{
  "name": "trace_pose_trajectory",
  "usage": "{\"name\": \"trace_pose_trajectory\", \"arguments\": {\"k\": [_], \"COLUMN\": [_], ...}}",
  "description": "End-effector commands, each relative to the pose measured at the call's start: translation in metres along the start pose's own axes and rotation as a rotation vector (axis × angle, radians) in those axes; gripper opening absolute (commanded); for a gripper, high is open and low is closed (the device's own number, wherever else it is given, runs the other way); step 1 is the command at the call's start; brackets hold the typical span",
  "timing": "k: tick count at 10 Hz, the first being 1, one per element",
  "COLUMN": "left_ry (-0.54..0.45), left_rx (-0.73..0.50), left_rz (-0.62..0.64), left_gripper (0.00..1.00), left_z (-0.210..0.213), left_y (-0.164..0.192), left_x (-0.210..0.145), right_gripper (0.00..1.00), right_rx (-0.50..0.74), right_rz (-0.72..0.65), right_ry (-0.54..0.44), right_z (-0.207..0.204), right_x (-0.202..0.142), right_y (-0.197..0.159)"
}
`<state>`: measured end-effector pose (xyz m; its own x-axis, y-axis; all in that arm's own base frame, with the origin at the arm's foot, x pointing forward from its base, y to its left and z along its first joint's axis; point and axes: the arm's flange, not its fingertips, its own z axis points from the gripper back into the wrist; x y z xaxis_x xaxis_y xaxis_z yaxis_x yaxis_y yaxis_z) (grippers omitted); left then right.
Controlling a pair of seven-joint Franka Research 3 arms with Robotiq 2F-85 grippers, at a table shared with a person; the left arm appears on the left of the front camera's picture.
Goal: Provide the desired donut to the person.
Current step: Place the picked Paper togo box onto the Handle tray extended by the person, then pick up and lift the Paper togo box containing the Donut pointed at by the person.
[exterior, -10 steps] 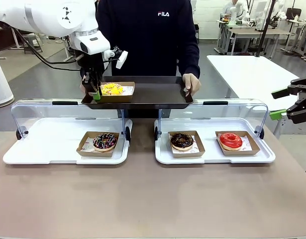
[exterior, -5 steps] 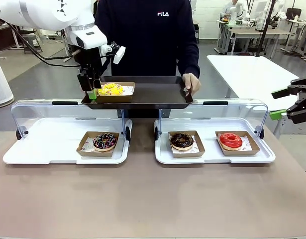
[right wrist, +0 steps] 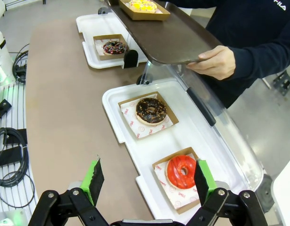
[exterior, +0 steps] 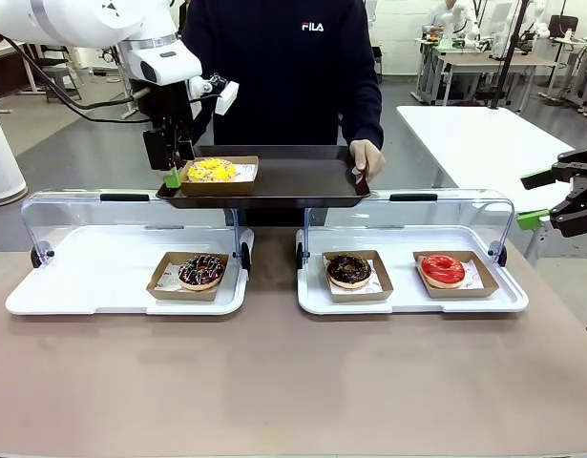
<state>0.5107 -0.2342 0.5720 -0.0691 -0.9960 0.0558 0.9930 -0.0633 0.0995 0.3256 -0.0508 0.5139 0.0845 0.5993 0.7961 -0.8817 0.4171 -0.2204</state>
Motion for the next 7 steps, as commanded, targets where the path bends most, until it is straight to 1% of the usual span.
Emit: {"name": "trace_pose_trajectory", "arguments": {"k": [1, 2, 7], "left_ry": [-0.031, 0.0, 0.0], "left_rx": [-0.068, 0.0, 0.0], "left_rz": [-0.009, 0.0, 0.0], "left_gripper": [1.0, 1.0, 1.0], "left_z": [0.013, 0.0, 0.0], "left_y": [-0.016, 0.0, 0.0], "left_x": [-0.012, 0.0, 0.0], "right_gripper": [1.0, 1.0, 1.0], "right_rx": [0.006, 0.006, 0.006], "right_rz": [0.008, 0.008, 0.008], "right_ry": [-0.029, -0.029, -0.029], "right_z": [-0.002, -0.002, -0.002], "right_x": [-0.001, -0.001, -0.001], "right_y": [-0.002, -0.002, -0.002]}}
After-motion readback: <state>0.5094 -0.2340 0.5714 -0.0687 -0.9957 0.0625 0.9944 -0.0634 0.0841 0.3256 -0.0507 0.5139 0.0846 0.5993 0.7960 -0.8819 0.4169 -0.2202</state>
